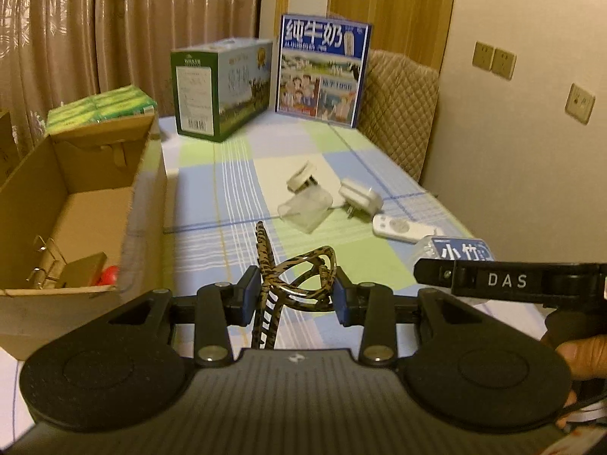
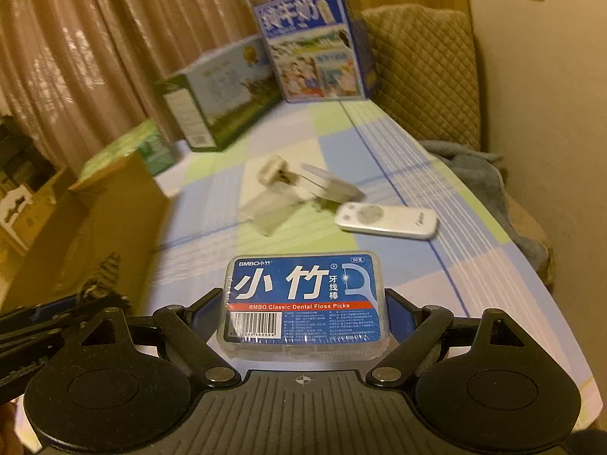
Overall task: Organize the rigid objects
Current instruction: 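Carry the cord with the left tool while the right tool carries the floss box to the cardboard box, then open the left tool to drop the cord into the box while the right tool releases the floss box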
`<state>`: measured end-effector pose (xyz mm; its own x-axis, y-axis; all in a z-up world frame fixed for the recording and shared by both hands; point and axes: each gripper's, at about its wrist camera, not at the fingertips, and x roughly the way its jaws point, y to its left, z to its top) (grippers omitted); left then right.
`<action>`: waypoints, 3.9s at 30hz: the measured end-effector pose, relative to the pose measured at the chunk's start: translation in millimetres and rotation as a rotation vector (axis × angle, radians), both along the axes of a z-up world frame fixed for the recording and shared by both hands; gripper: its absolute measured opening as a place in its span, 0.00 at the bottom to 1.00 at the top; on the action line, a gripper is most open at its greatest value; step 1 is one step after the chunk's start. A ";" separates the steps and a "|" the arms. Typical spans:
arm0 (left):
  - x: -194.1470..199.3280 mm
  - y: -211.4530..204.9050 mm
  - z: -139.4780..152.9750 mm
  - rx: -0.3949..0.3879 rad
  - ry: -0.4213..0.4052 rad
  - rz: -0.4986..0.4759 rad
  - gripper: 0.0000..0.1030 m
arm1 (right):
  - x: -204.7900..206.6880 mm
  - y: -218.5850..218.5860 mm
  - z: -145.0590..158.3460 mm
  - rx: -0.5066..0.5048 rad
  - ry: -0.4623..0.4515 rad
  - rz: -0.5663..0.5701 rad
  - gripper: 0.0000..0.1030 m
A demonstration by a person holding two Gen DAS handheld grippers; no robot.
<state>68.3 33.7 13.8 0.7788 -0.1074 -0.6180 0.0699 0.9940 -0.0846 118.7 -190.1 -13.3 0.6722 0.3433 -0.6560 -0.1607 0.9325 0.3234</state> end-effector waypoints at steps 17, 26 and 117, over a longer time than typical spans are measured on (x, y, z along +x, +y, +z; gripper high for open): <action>-56.6 67.6 58.0 -0.001 -0.099 0.082 0.33 | -34.6 53.2 52.6 -0.018 -0.092 0.110 0.81; -60.6 136.6 86.2 0.077 -0.115 0.131 0.33 | -17.9 114.8 82.1 -0.016 -0.155 0.227 0.81; 122.9 289.0 13.0 0.075 0.004 0.117 0.44 | 138.6 342.2 6.7 -0.423 -0.361 0.888 0.82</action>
